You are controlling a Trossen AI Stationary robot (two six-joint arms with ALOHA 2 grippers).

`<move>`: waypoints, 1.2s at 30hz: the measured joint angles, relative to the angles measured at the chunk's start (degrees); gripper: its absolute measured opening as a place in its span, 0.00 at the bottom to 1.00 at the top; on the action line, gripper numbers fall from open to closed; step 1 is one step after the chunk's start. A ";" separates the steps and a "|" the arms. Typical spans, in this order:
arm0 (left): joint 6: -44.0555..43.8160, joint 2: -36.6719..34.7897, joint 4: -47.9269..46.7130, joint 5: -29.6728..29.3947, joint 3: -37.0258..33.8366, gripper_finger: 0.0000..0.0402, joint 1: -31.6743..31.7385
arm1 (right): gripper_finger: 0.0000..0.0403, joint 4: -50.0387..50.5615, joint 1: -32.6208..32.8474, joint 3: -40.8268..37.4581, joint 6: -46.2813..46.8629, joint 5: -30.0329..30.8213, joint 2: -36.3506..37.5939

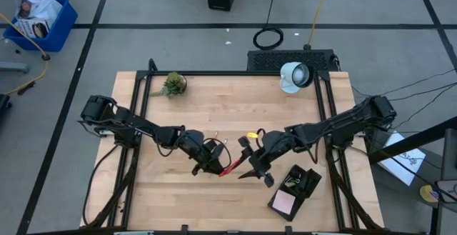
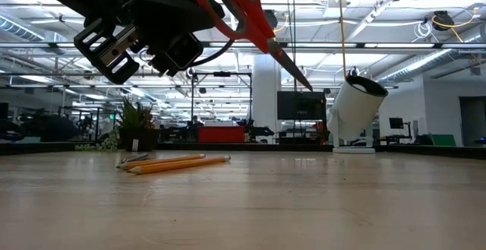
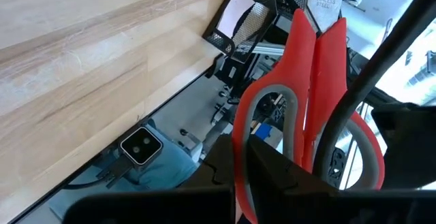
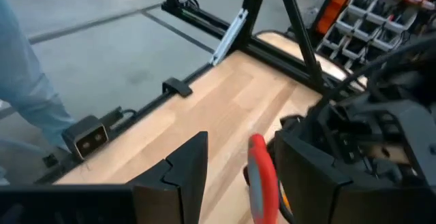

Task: Pick and place office supplies into organizer
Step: Put the orange scissors into the desk organizer

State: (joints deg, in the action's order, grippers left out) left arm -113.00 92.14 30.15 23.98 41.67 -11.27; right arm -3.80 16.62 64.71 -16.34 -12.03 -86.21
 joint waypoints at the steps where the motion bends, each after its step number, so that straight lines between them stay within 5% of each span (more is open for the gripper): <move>1: 0.17 0.00 0.00 -0.01 0.00 0.02 0.00 | 0.40 0.49 -0.20 0.02 -0.11 0.00 -0.16; 22: 0.40 -0.02 -0.03 0.01 0.00 0.06 -0.11 | 0.36 -2.09 -2.41 0.02 0.54 -1.72 -6.73; 29: 1.28 -0.02 0.02 -1.07 0.00 0.03 -0.11 | 0.21 -2.50 -2.43 0.02 1.33 -1.39 -6.64; 36: 2.39 -0.02 0.08 -1.53 0.00 0.10 -0.09 | 0.05 -3.26 -2.43 0.02 2.44 -1.31 -6.64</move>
State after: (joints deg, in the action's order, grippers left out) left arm -110.60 92.12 30.23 22.45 41.67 -11.35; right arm -7.06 14.20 64.73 -13.91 -13.34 -92.86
